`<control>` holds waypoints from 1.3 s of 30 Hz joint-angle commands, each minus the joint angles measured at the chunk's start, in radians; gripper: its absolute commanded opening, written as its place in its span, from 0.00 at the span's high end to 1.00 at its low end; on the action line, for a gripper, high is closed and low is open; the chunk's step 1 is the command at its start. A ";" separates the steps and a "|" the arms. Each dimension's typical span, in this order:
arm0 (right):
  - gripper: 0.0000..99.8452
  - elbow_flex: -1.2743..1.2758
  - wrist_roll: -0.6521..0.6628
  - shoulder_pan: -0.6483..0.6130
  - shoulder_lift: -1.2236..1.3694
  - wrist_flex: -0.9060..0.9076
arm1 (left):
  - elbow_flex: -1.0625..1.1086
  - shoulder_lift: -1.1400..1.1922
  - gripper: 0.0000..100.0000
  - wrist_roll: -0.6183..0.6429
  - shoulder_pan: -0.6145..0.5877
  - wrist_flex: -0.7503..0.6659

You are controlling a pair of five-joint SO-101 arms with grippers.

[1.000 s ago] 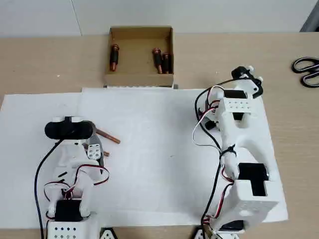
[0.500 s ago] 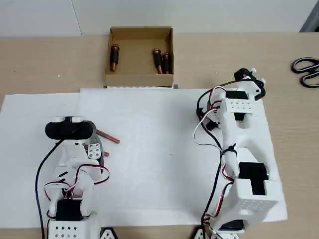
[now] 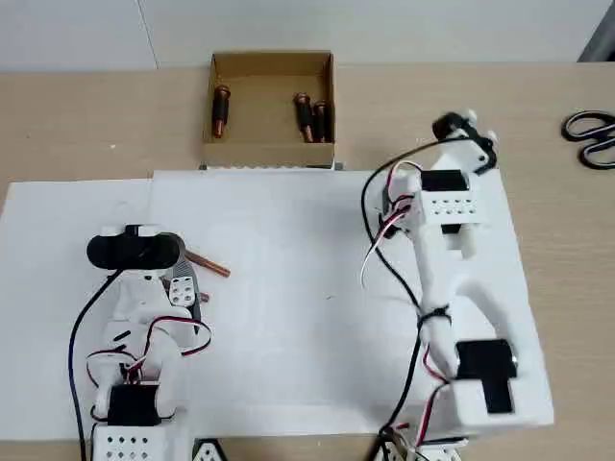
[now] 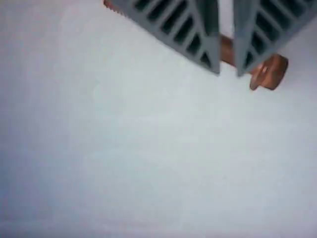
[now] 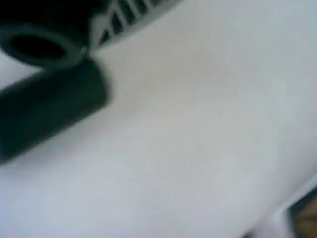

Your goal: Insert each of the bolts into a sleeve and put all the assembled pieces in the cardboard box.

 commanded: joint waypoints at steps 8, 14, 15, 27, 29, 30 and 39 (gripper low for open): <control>1.00 -0.014 0.091 -0.012 -0.097 0.166 | -0.323 0.000 0.98 -0.054 0.078 0.212; 1.00 -0.014 0.091 -0.010 -0.097 0.240 | -0.435 0.002 0.98 -0.133 0.123 0.311; 1.00 -0.014 0.091 -0.010 -0.097 0.248 | -0.449 0.003 0.98 -0.152 0.123 0.321; 1.00 -0.014 0.086 -0.010 -0.097 0.254 | -1.004 0.674 0.98 -0.198 0.032 0.413; 1.00 -0.014 0.086 -0.012 -0.097 0.254 | -1.127 0.829 0.98 -0.140 0.032 0.485; 1.00 -0.014 0.086 -0.012 -0.097 0.255 | -1.188 0.902 0.98 -0.106 0.032 0.525; 1.00 -0.011 0.084 -0.010 -0.097 0.271 | -1.586 1.458 0.99 0.209 0.029 0.838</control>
